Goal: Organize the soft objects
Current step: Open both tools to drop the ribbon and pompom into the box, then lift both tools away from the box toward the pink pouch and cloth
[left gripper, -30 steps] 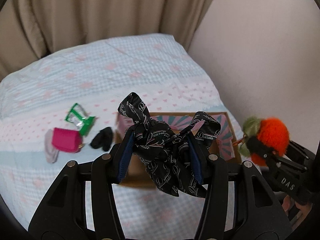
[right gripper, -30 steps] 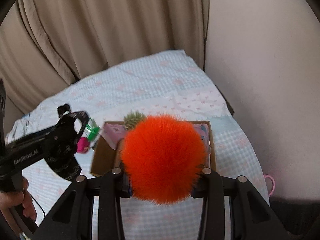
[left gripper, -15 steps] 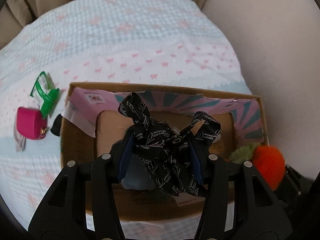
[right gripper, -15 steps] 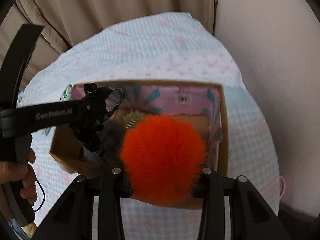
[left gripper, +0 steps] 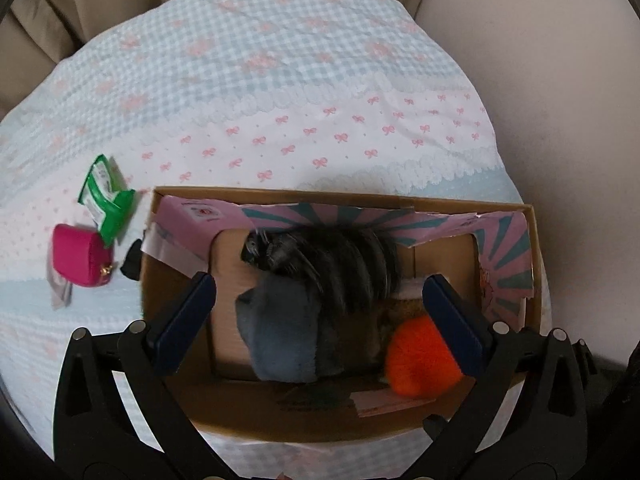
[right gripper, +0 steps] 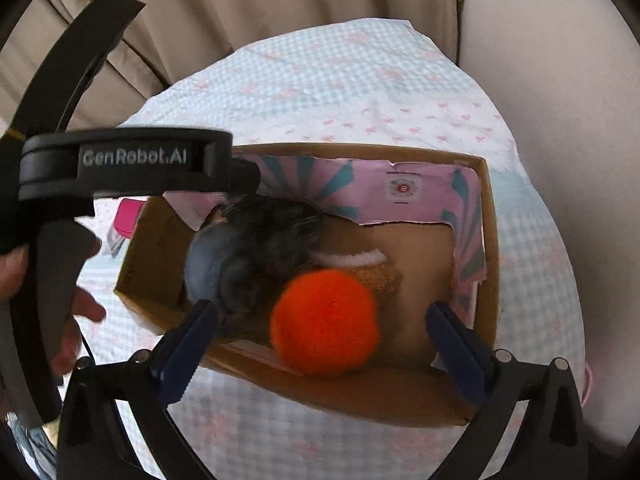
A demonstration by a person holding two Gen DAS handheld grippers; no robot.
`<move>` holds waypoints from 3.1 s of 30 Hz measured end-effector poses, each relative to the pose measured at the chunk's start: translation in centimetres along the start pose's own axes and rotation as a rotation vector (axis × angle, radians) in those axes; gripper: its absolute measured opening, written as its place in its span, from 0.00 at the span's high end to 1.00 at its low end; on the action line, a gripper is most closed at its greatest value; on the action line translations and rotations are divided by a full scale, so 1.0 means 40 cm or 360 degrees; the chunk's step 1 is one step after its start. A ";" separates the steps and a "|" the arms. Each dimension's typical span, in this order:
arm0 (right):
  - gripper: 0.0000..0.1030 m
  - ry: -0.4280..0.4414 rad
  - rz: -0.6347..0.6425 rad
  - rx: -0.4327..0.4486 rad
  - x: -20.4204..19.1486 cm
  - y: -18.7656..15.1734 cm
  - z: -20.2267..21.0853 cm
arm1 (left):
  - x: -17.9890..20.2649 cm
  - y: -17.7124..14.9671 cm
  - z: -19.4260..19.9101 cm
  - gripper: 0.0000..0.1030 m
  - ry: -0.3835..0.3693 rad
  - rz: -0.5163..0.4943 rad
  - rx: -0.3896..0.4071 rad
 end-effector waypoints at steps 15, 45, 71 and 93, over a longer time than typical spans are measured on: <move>0.00 -0.0075 -0.0034 0.0099 -0.002 0.006 0.091 | 0.009 -0.023 0.137 0.00 -0.0020 -0.0060 0.0080; 0.00 -0.0291 -0.0074 0.0672 -0.309 -0.027 0.614 | -0.300 -0.369 0.834 0.00 0.0019 -0.0107 0.0766; 0.00 -0.0261 -0.0114 0.0764 -0.839 0.054 0.484 | -0.922 -0.362 0.857 0.00 -0.0073 -0.0196 0.0698; 0.00 -0.0124 0.0370 0.0284 -0.909 0.225 -0.163 | -1.045 -0.210 0.209 0.01 -0.0237 -0.0329 0.0341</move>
Point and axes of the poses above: each gripper's, at about its wrist camera, not at the fingertips, and z roughly against the way its jaws point, x to its right, y to its top, the point moved 4 cm from there along -z, roughly the way its jaws point, and after that the axes turned 3 degrees about -y, right-handed, at the moved point
